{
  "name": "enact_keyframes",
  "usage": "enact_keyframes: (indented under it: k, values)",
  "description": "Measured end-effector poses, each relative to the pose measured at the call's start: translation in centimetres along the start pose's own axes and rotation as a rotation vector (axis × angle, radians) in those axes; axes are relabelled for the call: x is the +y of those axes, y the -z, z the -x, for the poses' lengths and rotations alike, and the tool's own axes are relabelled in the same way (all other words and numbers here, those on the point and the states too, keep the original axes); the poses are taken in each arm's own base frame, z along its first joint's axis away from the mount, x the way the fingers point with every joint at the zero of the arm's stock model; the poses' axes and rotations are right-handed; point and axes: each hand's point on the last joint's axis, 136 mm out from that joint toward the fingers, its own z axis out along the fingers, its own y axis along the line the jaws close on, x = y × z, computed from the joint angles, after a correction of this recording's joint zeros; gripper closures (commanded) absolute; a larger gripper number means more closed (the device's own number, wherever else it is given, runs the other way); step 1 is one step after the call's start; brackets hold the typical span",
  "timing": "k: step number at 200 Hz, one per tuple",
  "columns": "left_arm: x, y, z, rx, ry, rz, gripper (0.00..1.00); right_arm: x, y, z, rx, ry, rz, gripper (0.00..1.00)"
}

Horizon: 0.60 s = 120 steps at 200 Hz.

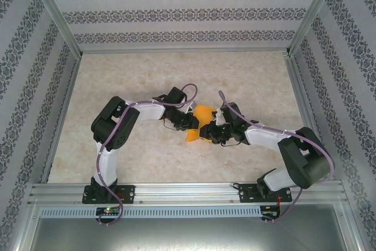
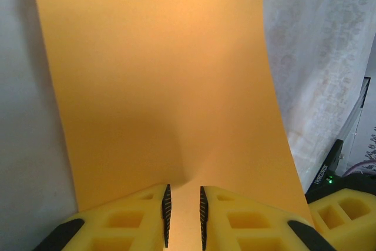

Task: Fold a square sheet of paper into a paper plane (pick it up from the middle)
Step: Third fold the triangle at the center of the table.

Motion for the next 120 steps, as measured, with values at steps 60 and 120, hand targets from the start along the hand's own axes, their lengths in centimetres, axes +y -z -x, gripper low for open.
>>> enact_keyframes:
  k: [60, 120]
  values:
    - [-0.2, 0.1, 0.1, 0.001, -0.004, -0.003, 0.73, -0.4, -0.3, 0.4, 0.006, -0.024, 0.002, 0.84]
    - [-1.1, 0.4, 0.5, 0.007, -0.028, -0.017, 0.68, -0.5, -0.5, 1.5, -0.003, -0.048, -0.003, 0.9]
